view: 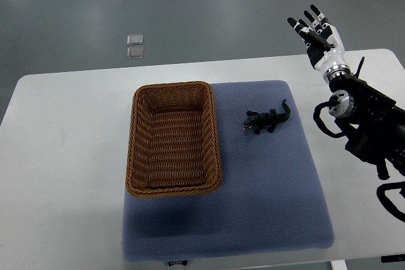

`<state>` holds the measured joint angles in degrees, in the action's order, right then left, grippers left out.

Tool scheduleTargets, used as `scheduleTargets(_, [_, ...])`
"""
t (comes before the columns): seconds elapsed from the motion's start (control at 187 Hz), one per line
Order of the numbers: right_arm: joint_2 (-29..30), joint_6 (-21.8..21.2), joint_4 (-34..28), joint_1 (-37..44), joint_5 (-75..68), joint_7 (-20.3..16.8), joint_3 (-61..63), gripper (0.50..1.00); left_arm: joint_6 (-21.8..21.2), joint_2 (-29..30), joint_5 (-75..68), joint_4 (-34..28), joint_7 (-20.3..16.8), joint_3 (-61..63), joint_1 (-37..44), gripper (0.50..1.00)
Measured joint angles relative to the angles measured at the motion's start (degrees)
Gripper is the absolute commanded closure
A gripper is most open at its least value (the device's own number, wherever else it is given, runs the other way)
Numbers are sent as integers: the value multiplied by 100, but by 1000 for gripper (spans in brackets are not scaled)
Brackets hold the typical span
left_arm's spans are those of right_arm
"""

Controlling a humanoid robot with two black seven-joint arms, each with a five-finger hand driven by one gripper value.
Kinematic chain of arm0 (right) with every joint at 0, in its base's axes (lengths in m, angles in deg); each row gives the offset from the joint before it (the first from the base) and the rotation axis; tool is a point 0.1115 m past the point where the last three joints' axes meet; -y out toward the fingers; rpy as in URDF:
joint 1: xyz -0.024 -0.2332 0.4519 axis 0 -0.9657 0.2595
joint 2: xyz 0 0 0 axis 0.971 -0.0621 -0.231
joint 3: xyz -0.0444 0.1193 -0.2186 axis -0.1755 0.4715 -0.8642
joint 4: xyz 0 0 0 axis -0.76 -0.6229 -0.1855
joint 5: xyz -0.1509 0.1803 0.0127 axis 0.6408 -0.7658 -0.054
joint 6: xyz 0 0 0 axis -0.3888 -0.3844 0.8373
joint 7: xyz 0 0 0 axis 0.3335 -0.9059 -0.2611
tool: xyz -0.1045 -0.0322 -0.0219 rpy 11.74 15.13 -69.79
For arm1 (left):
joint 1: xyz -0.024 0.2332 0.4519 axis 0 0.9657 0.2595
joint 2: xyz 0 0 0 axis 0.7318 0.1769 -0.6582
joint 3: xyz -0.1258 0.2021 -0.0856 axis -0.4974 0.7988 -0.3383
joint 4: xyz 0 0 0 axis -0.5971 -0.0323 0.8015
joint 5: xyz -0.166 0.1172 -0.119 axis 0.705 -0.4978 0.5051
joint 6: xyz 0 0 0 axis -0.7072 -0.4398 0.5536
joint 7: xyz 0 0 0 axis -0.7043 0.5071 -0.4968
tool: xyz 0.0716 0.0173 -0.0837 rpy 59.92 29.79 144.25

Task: Place crocodile in brown basket with right hand
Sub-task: 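Reach the right hand down over the dark green toy crocodile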

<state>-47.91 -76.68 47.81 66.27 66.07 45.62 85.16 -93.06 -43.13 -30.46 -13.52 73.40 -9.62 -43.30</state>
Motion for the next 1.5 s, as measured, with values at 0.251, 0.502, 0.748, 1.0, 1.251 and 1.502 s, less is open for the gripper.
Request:
scheduleTargets(0.251, [-331,374,-530,87,369,-7,-130,568,0,0,0,0,0,0,-1,500])
scheduleTargets(0.502, [-1152,715,-1366,386,2592,-228,-491,568,0,0,0,0,0,0,-1,500])
scheduleTargets(0.748, [-1926,417,-2030,916,4873,-251,-1640,568,-2,0,0,0,0,0,-1,500])
scheduleTargets(1.0, [-2771,-616,-3089,2031,6891,-21,-2807,568,-2,0,1,0,0,0,-2,500])
scheduleTargets(1.251, [-2871,-1316,-3692,2935,8181,112,-3899,568,-2,0,1,0,0,-1,-2,500])
scheduleTargets(1.502, [-2309,-1242,-3738,3029,8462,-133,-4753,570,0,0,1,0,-1,-1,-3,500])
